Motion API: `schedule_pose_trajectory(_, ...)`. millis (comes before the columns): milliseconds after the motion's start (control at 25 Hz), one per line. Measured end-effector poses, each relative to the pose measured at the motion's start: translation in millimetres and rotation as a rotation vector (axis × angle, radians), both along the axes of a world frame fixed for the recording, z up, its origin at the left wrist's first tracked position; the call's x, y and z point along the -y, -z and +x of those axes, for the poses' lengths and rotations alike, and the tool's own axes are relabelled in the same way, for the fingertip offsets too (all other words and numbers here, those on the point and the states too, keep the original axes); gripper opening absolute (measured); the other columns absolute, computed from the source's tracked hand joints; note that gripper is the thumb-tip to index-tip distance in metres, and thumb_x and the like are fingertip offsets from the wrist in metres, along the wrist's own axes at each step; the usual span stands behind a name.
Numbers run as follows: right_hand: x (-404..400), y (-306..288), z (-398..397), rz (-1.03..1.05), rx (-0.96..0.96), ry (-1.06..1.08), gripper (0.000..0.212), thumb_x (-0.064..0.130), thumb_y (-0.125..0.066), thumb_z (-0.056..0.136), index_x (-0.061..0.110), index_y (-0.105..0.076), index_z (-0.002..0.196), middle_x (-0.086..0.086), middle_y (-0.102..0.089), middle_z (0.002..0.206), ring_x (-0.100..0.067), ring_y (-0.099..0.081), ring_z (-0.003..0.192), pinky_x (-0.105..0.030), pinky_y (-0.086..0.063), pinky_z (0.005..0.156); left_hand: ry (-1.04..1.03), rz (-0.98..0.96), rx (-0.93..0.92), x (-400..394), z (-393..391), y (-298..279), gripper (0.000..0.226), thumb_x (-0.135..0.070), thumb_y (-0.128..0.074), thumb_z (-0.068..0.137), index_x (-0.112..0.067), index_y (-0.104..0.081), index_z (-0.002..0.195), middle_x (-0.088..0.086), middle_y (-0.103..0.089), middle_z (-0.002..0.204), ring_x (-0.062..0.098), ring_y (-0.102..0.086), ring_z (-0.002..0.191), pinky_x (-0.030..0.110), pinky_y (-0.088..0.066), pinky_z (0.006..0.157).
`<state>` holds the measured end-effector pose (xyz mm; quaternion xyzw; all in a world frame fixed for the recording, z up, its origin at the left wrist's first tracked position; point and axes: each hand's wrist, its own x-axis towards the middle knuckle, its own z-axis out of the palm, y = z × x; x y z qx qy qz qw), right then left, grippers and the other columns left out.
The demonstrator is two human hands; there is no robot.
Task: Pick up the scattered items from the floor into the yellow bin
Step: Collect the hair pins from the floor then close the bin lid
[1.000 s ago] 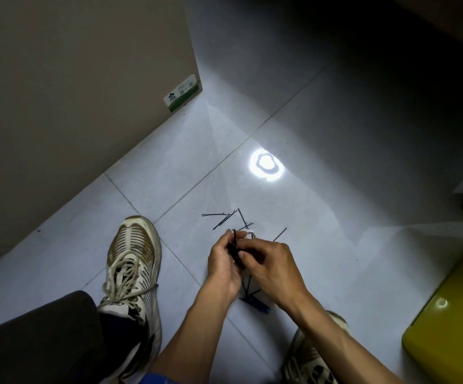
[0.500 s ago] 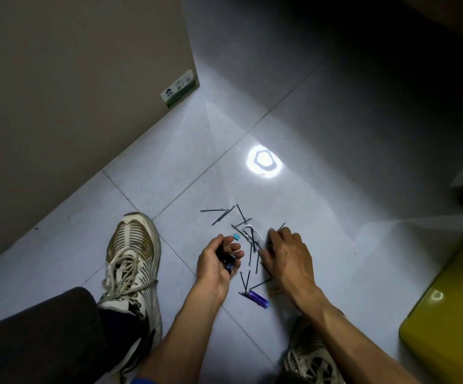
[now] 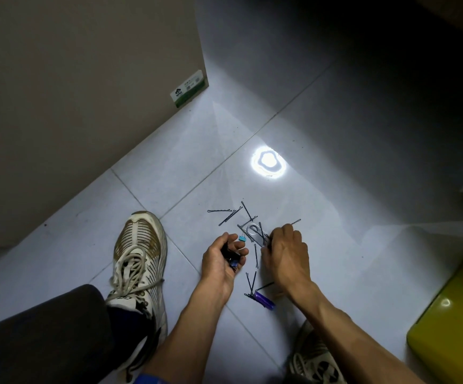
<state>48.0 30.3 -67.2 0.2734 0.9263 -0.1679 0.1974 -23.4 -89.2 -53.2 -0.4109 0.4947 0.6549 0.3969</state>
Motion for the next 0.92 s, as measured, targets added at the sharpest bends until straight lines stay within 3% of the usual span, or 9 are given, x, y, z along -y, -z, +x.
schedule_pose_trajectory(160, -11.0, -2.5, -10.2, -0.138, 0.01, 0.086, 0.017, 0.027, -0.054, 0.089, 0.015, -0.054, 0.1, -0.005, -0.055, 0.103, -0.029, -0.052, 0.097, -0.039, -0.041, 0.078, -0.015, -0.005, 0.003, -2.2, 1.5, -2.4, 0.021, -0.021, -0.051, 0.095, -0.009, -0.062, 0.083, 0.004, -0.066, 0.063, 0.017, -0.062, 0.053, 0.026, -0.046, 0.06)
schedule_pose_trajectory(240, -14.9, -5.4, -8.1, -0.223, -0.029, 0.151, 0.005, 0.024, -0.056, 0.086, 0.02, -0.054, 0.087, -0.001, -0.061, 0.088, -0.025, -0.057, 0.083, -0.033, -0.04, 0.065, -0.023, 0.003, 0.002, -3.5, 2.7, -3.2, 0.02, -0.021, -0.052, 0.096, -0.009, -0.062, 0.083, 0.004, -0.065, 0.064, 0.017, -0.062, 0.054, 0.026, -0.046, 0.062)
schedule_pose_trajectory(320, -15.0, -8.5, -1.6, -0.328, -0.062, 0.273, 0.014, 0.024, -0.063, 0.082, 0.022, -0.051, 0.075, 0.005, -0.06, 0.074, -0.019, -0.055, 0.069, -0.028, -0.035, 0.052, -0.027, 0.006, 0.001, -5.2, 3.9, -3.5, 0.02, -0.021, -0.052, 0.096, -0.009, -0.062, 0.082, 0.005, -0.065, 0.066, 0.018, -0.062, 0.055, 0.026, -0.046, 0.062)
schedule_pose_trajectory(440, -15.5, -10.1, 4.6, -0.403, -0.093, 0.44, 0.019, 0.023, -0.064, 0.08, 0.021, -0.05, 0.068, 0.006, -0.058, 0.066, -0.014, -0.053, 0.062, -0.029, -0.035, 0.049, -0.021, 0.014, 0.003, -8.5, 4.9, -4.1, 0.021, -0.021, -0.051, 0.096, -0.01, -0.061, 0.081, 0.004, -0.064, 0.067, 0.017, -0.061, 0.057, 0.026, -0.046, 0.061)
schedule_pose_trajectory(600, -19.7, -12.9, 5.2, -0.511, -0.221, 0.6, 0.027, 0.017, -0.068, 0.081, 0.017, -0.044, 0.067, 0.005, -0.05, 0.06, -0.016, -0.044, 0.056, -0.031, -0.037, 0.053, -0.006, 0.027, 0.003, -10.7, 6.5, -5.4, 0.019, -0.021, -0.052, 0.095, -0.011, -0.062, 0.082, 0.004, -0.064, 0.066, 0.017, -0.061, 0.056, 0.025, -0.046, 0.06)
schedule_pose_trajectory(720, -18.5, -21.4, 5.1, -0.549, -0.323, 0.676, 0.038, 0.027, -0.077, 0.079, 0.018, -0.042, 0.066, 0.006, -0.047, 0.056, -0.009, -0.037, 0.05, -0.021, -0.032, 0.047, -0.004, 0.043, -0.011, -12.9, 5.1, -4.7, 0.018, -0.022, -0.053, 0.095, -0.01, -0.062, 0.085, 0.004, -0.064, 0.064, 0.017, -0.061, 0.057, 0.025, -0.047, 0.06)
schedule_pose_trajectory(920, -7.8, -43.6, -0.4, -0.976, -0.433, 0.749, 0.007, 0.017, -0.061, 0.095, 0.012, -0.058, 0.092, -0.012, -0.071, 0.073, -0.023, -0.06, 0.056, -0.032, -0.05, 0.051, -0.002, 0.124, -0.03, -28.6, 4.5, -9.0, 0.023, -0.027, -0.048, 0.098, -0.01, -0.061, 0.089, 0.006, -0.064, 0.068, 0.019, -0.06, 0.055, 0.028, -0.044, 0.052)
